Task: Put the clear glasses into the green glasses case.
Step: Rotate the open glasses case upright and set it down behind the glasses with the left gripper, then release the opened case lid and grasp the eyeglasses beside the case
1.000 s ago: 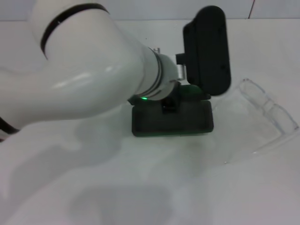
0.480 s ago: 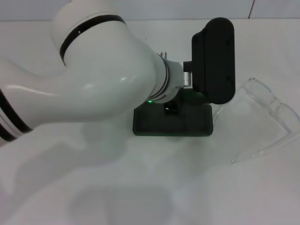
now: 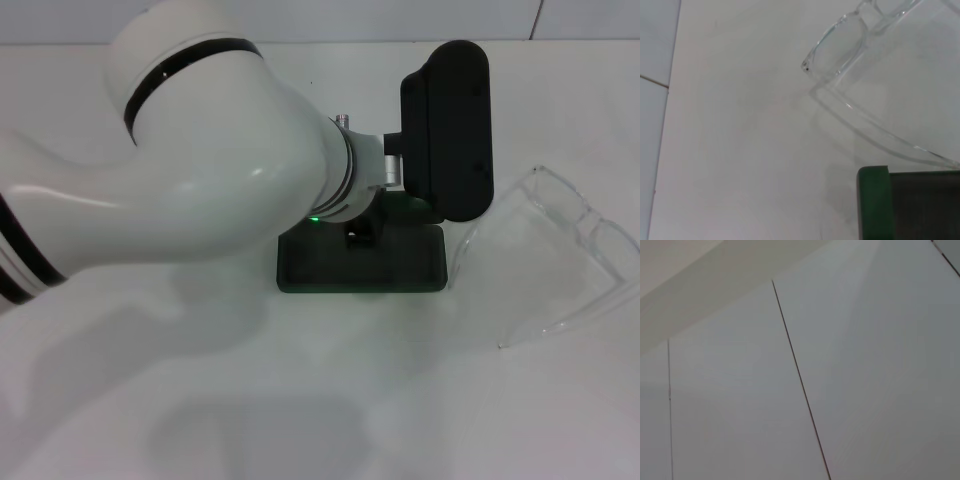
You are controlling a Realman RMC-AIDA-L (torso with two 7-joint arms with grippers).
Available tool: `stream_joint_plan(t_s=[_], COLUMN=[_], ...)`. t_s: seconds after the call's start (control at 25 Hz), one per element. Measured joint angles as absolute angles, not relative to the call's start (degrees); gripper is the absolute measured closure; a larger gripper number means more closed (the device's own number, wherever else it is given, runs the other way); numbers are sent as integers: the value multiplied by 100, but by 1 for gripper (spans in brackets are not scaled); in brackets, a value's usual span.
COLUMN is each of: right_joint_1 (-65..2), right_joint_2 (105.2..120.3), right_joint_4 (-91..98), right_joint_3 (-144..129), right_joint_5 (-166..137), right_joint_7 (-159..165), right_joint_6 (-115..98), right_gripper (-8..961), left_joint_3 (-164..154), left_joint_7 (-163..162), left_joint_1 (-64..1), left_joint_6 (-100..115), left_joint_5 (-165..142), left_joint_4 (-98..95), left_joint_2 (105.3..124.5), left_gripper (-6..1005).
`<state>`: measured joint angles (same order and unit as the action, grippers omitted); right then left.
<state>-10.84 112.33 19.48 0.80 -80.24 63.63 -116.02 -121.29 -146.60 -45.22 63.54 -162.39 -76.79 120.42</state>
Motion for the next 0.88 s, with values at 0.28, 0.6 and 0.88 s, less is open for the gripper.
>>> stream_joint_plan(t_s=[0.28, 0.6, 0.88], right_joint_1=[-1069, -1056, -1031], right_joint_2=[11223, 11230, 11232], right_joint_4=[1938, 1933, 1933], right_joint_3=[79, 74, 60], right_joint_5=[-8018, -8015, -8027], right_joint_7=[6363, 6363, 6363], right_joint_6=[-11610, -11618, -11619], right_gripper=[122, 125, 128], left_joint_3=[-12096, -12119, -12074], left_joint_7=[-14755, -14800, -14805], left_joint_1=[-4517, -4517, -4508], left_joint_6=[6347, 6375, 6420], left_joint_5=[-16242, -16245, -16243], left_joint_4=[-7678, -7693, -7876], left_joint_2=[12040, 12032, 12024], left_gripper=[724, 714, 534])
